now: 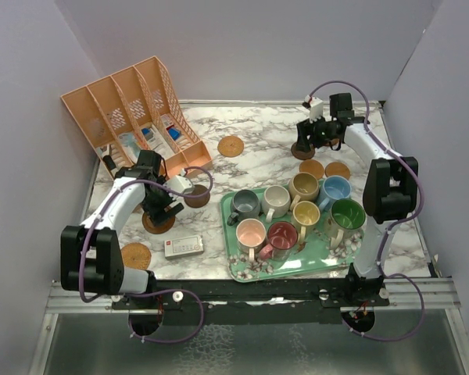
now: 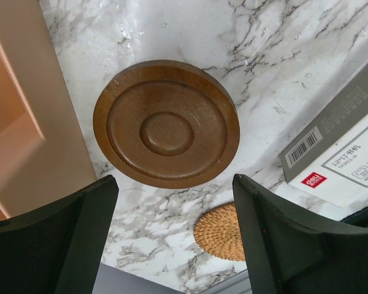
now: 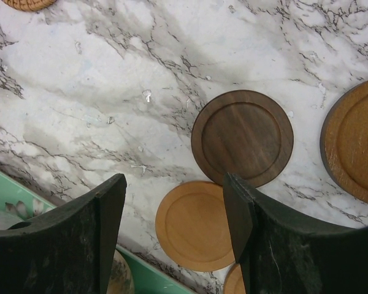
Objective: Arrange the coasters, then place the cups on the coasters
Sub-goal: Move the coaster to the center of the board.
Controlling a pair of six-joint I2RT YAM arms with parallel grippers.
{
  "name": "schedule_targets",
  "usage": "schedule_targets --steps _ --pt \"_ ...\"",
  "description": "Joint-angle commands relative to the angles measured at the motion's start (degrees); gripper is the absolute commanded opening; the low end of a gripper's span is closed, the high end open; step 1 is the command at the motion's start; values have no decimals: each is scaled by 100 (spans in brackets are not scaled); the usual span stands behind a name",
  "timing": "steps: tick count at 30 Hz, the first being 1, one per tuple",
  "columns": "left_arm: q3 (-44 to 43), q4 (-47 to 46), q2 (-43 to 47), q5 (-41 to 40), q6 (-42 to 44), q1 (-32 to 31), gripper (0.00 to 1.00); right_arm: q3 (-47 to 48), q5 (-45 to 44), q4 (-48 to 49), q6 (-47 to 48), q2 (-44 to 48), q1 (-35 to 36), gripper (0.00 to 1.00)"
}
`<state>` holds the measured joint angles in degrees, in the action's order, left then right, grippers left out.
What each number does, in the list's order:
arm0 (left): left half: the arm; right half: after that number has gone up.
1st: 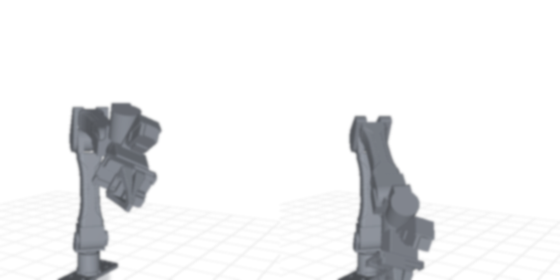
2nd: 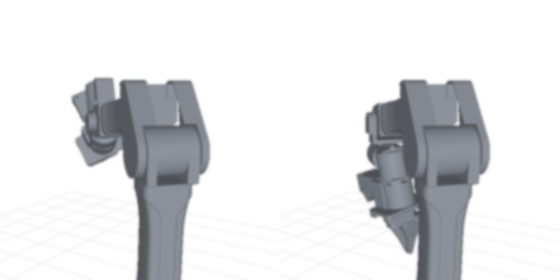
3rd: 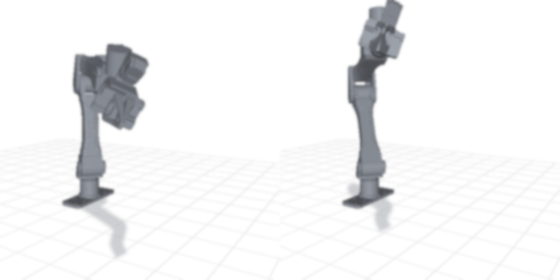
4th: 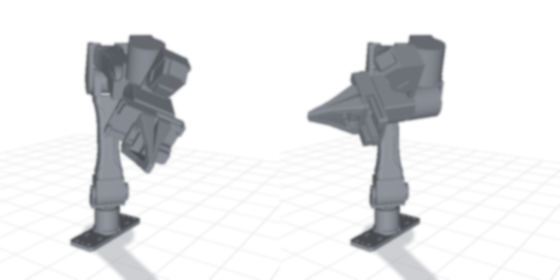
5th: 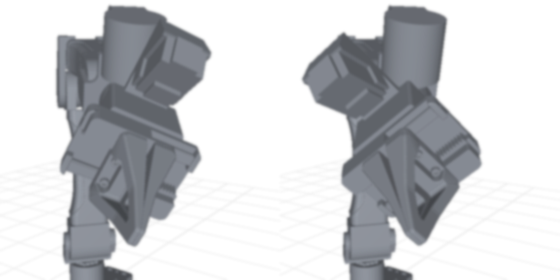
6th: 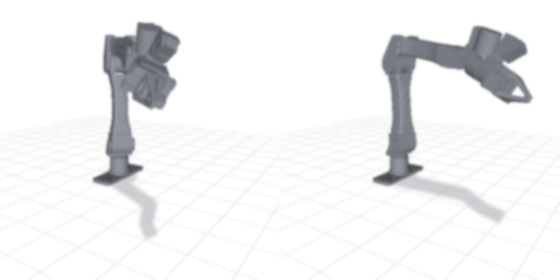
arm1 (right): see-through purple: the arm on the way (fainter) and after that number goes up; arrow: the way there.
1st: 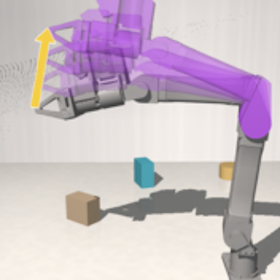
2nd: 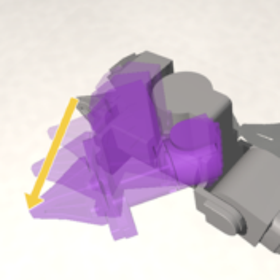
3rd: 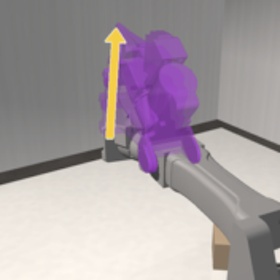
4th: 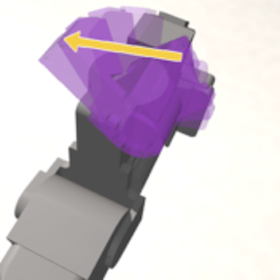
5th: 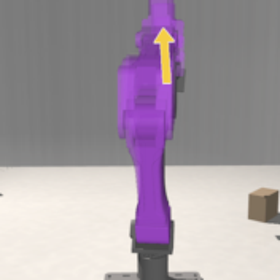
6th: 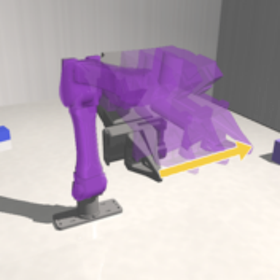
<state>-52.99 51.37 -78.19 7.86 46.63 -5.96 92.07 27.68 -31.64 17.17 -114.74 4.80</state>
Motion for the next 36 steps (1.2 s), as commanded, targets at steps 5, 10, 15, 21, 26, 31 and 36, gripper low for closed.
schedule_targets --steps 5,10,15,21,26,31,36 --pt "16 -669 -528 256 130 24 72 -137 228 149 -82 260 -19 64" --pt "-71 -832 -916 312 146 24 61 -182 244 147 -70 335 -14 64" --pt "-99 -943 -1258 368 139 -22 48 -330 221 208 -22 471 -14 64" --pt "-310 -1099 -1667 595 -115 -401 39 -344 128 213 31 560 -19 64" --pt "-553 -1262 -2162 782 -341 -770 34 -431 108 267 39 625 -18 64" --pt "-889 -1331 -2462 1019 -587 -1001 32 -551 55 349 72 695 -14 64" --pt "-1207 -1437 -2673 1343 -829 -1210 32 -591 28 364 91 690 -14 64"
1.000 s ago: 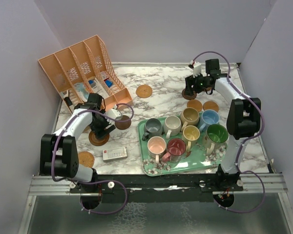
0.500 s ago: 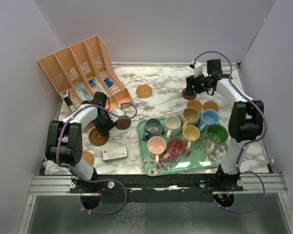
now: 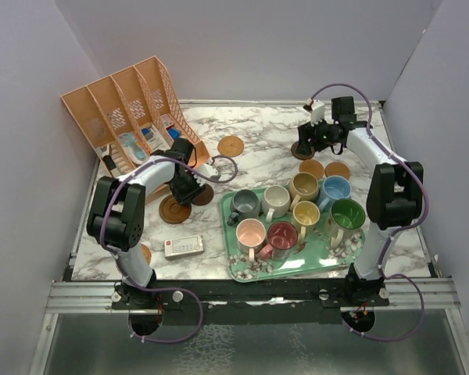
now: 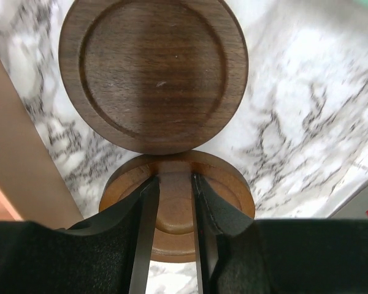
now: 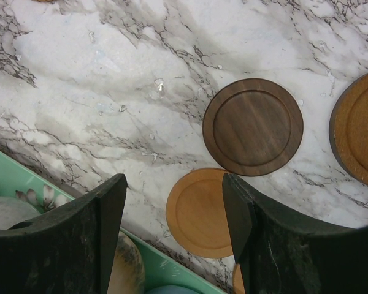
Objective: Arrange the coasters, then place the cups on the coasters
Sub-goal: Move the coaster to the center of the board.
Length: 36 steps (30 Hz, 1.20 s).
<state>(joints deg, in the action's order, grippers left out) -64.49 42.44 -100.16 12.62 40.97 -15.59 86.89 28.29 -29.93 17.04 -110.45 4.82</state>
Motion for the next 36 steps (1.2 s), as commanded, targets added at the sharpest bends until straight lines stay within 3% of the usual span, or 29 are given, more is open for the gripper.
schedule_targets --steps 1,27,36 --pt "-148 -570 -534 931 -301 -283 32 -76 -40 198 114 260 -24 64" --pt "-3527 -1170 -3049 1411 -2210 -894 28 -219 -120 359 159 242 -18 64" --pt "-4573 -1238 -3739 1502 -2625 -1060 28 -225 -671 490 147 35 -24 64"
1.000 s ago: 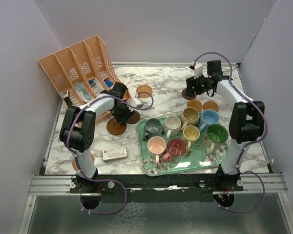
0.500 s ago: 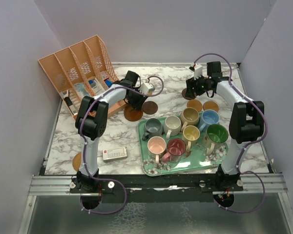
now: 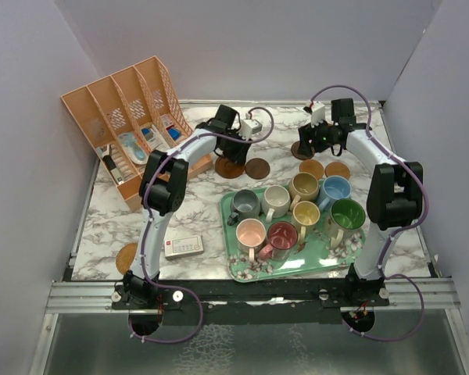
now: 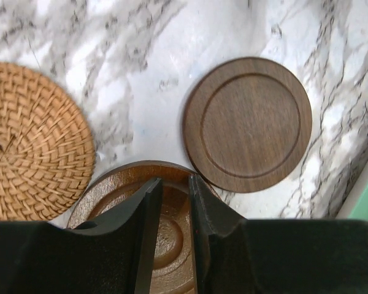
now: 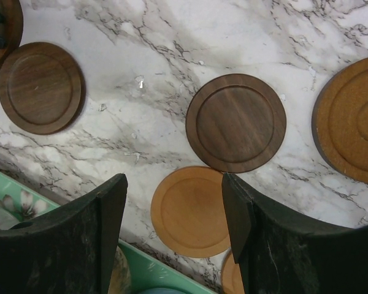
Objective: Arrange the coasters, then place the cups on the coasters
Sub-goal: Move the coaster to the center of the board.
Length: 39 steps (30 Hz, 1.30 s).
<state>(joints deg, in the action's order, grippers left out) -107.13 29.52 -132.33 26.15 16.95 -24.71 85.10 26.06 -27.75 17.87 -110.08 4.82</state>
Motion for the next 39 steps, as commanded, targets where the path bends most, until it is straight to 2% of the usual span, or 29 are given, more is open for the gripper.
schedule_targets --steps 1,8,13,19,32,39 --pt "-414 49 -573 172 -226 -167 28 -52 -603 266 85 -47 -24 64" --pt "-1038 10 -921 311 -290 -309 28 -281 -1441 194 199 -233 -25 62" --pt "-1655 -40 -1299 303 -562 -388 27 -434 -1662 218 263 -419 -27 59" --pt "-2220 -305 -1682 188 -1026 -451 27 -483 -1700 203 318 -610 -27 52" --pt "-3004 -1308 -2312 -83 -2257 -509 30 -276 -463 -115 271 -1016 -12 37" --pt "-3184 -1658 -2226 370 -2229 -489 42 64 415 -171 55 -1170 142 34"
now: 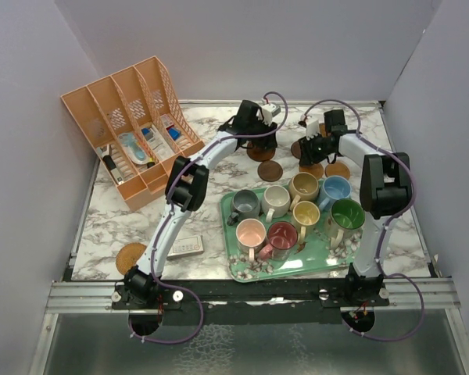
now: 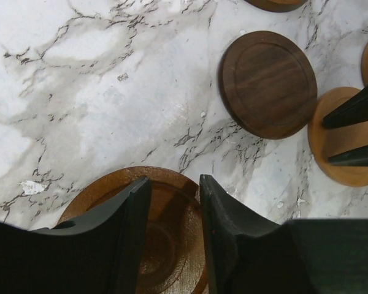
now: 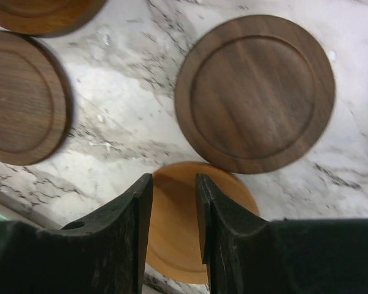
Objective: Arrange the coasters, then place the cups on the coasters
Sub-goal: Move the coaster to the center of the board.
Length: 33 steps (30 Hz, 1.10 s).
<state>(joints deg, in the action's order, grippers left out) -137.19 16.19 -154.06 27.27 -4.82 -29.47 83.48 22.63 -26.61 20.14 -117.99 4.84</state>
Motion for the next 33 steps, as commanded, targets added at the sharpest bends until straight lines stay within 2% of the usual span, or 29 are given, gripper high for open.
schedule_targets --steps 1,5,7,10,15,22,27,33 --pt "-210 -344 -30 332 -28 -2 44 328 882 -347 -177 -397 154 34" --pt "-398 -449 63 803 -159 164 53 471 1202 -368 -158 -188 150 34" --pt "-478 -488 152 1045 -225 246 61 408 1172 -276 -107 48 144 34" --pt "-520 -459 364 1319 -124 337 69 340 934 -216 -27 322 142 37" --pt "-352 -89 798 1495 384 402 71 258 277 -432 212 466 127 40" --pt "670 612 1584 1177 1363 416 71 12 -654 -489 499 561 -129 39" --pt "1619 785 2113 962 1689 416 71 130 -654 -834 615 372 -325 39" --pt "2148 913 2423 752 1842 414 71 245 -408 -1074 642 49 -326 39"
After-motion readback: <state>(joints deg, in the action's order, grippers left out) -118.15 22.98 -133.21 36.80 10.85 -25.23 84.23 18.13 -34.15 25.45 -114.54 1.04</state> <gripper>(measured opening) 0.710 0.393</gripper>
